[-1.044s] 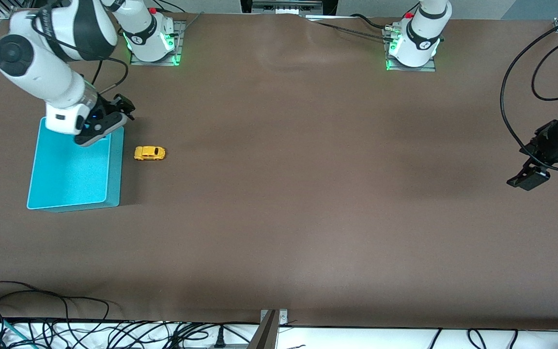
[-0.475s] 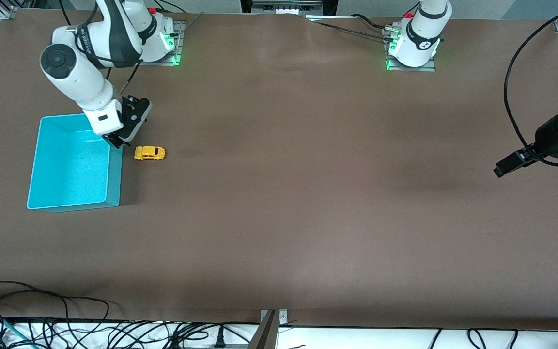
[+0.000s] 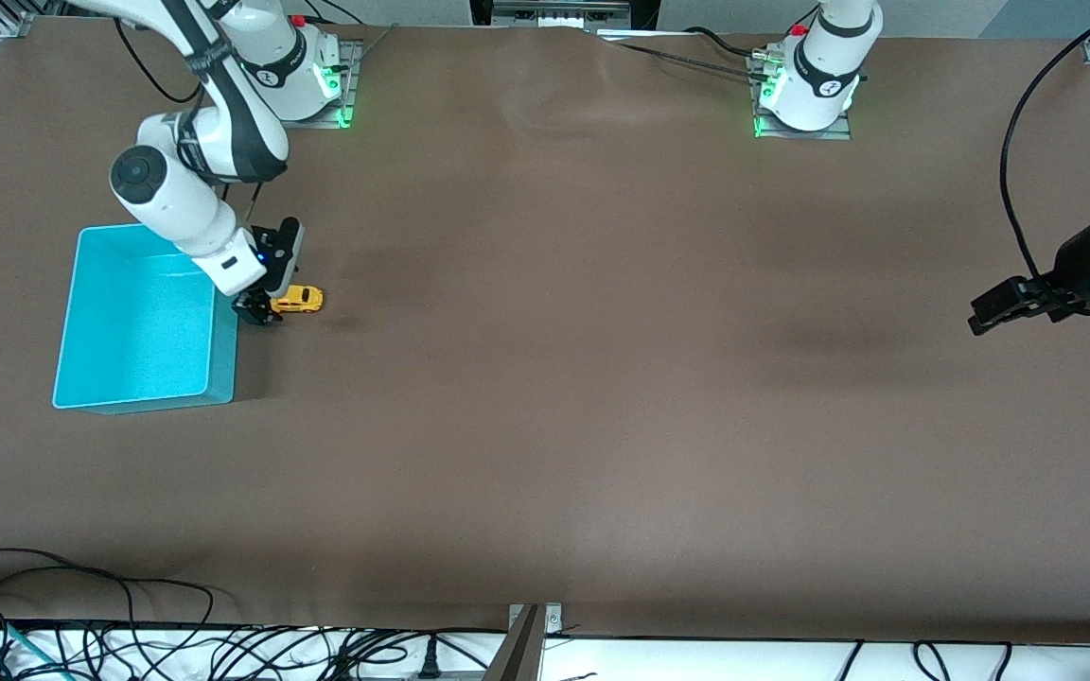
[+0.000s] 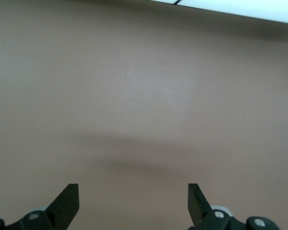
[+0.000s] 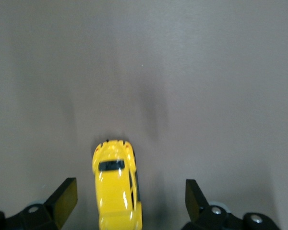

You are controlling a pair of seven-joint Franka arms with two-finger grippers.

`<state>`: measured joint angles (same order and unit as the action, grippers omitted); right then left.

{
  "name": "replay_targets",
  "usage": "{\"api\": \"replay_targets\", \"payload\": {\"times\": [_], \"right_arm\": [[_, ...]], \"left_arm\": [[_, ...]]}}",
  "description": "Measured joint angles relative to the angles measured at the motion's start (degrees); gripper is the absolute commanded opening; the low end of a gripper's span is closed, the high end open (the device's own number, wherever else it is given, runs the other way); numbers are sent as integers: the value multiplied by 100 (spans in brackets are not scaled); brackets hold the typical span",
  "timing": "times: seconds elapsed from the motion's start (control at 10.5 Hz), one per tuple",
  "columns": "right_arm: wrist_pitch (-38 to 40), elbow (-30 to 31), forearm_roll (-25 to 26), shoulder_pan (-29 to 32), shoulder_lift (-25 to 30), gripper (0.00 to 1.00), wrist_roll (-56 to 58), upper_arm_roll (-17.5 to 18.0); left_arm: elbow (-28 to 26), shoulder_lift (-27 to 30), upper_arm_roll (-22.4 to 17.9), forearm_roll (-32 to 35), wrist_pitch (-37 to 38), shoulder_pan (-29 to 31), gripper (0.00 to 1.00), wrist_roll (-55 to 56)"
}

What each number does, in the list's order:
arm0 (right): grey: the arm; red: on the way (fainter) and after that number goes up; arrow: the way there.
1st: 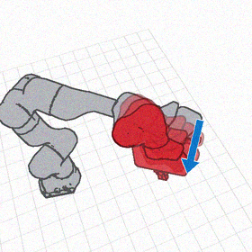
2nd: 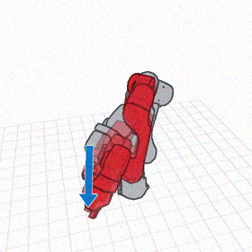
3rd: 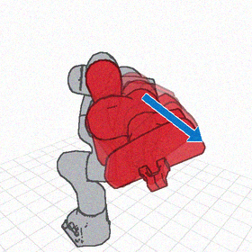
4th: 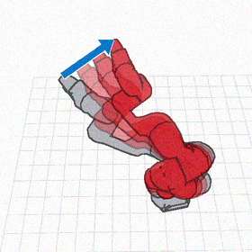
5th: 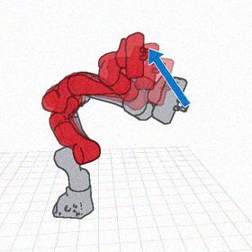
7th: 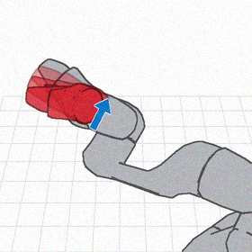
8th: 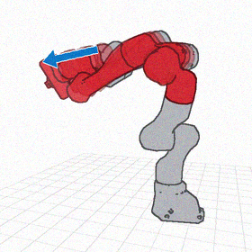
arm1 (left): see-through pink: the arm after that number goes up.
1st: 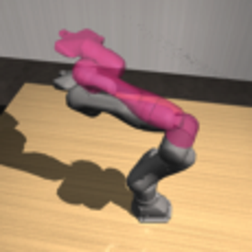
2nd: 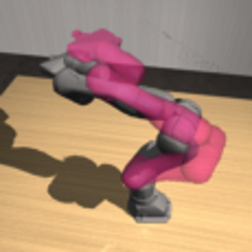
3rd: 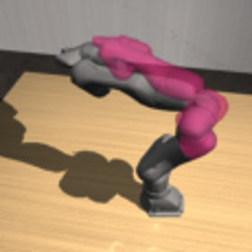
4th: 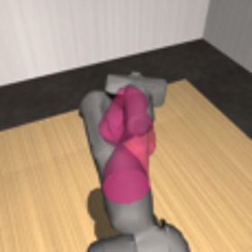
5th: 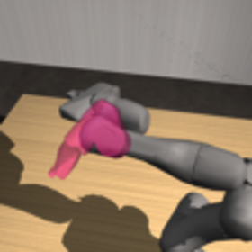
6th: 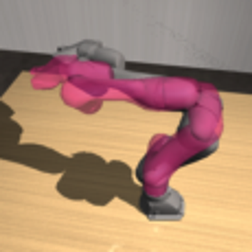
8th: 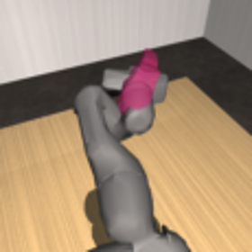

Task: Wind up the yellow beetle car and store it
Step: 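Lower the right gripper over the car and close on it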

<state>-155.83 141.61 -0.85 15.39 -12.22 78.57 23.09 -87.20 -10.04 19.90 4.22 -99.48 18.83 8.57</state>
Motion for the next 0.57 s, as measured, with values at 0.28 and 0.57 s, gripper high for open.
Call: {"api": "replay_targets", "payload": {"times": [0.28,0.57], "right_arm": [[-208,-10,0,22,-367,100,338,15],[-206,-6,0,314,-346,100,917,15]], "left_arm": [[73,1,-17,0,56,32,100,-470],[193,3,3,0,89,30,100,-514]]}}
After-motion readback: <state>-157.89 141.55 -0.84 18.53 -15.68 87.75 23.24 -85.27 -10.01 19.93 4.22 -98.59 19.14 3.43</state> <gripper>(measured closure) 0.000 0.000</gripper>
